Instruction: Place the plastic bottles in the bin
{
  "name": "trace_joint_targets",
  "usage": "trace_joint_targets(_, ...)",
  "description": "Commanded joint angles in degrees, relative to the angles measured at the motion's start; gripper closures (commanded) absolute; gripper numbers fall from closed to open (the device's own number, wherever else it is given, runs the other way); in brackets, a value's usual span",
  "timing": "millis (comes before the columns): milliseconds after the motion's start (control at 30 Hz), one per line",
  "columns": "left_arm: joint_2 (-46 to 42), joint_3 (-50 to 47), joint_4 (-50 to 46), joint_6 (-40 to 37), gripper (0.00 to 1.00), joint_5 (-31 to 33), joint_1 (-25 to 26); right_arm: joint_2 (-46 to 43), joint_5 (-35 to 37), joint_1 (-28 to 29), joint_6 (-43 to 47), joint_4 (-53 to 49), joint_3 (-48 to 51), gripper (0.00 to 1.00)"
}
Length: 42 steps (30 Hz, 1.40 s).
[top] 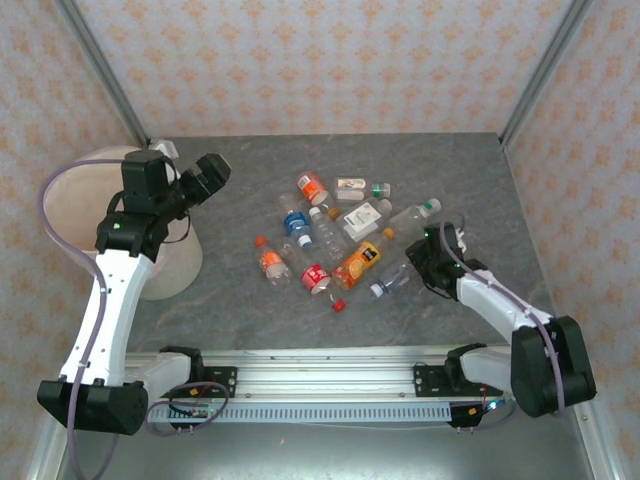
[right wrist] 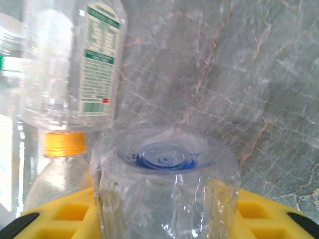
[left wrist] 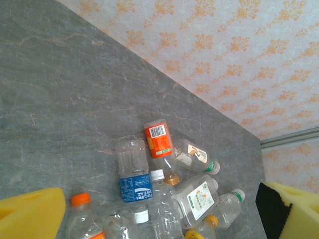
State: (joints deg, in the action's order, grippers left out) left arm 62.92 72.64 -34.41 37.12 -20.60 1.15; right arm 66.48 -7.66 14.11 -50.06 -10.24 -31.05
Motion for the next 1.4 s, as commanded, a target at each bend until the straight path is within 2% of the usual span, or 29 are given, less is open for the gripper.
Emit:
trace_joint_targets(0,0.9,-0.2,1.6,0.9,0.00,-0.6,1.4,-3.5,1.9,0.2,4.3,0.9,0.6,0.61)
trace_joint_targets(333,5.6,2.9,2.7,0.9,0.00,2.4,10.0,-9.9,-5.8,0.6,15.4,6.6,-1.6,0.65)
trace_joint_targets(500,7.6,1.8,7.6,3.0,0.00,4.1,17.1,-11.3,-9.4,0.7,18.5,7.9,-4.5,0.67)
trace_joint_targets(633,12.0,7.1,3.1,-4.0,0.00,5.7,24.9,-12.1,-13.2,0.7,19.4,9.1,-7.6,0.68)
trace_joint_targets(700,15.0,9.5,1.7,-7.4,0.00,2.4,27.1,-12.1,-15.0,0.8,19.0,10.1,-9.0,0.68)
trace_joint_targets(767,17.2,8.3,6.2,-10.8,0.00,-8.6,27.7,-12.0,-16.3,0.9,18.1,11.7,-10.2,0.68)
trace_joint_targets(800,17.8,6.0,11.5,-11.6,0.00,-16.9,27.8,-12.0,-17.2,0.9,17.5,12.7,-10.8,0.69)
trace_joint_targets(833,18.4,4.4,15.3,-12.1,0.00,-22.0,27.8,-11.9,-18.3,0.9,17.1,14.0,-11.4,0.69)
trace_joint_targets(867,19.1,3.9,17.0,-12.8,0.00,-24.3,27.9,-11.9,-19.2,1.1,16.8,14.9,-11.9,0.69)
trace_joint_targets(1100,22.1,3.7,22.9,-16.1,0.00,-33.9,29.4,-11.4,-24.5,1.7,16.6,18.3,-14.9,0.69)
trace_joint_targets(1233,23.1,6.2,19.8,-21.5,0.00,-34.5,32.9,-10.5,-27.9,2.3,13.5,22.6,-14.9,0.69)
trace_joint_targets(1367,25.5,7.2,20.7,-20.5,0.00,-33.5,34.4,-9.9,-28.7,3.6,10.6,27.8,-15.0,0.69)
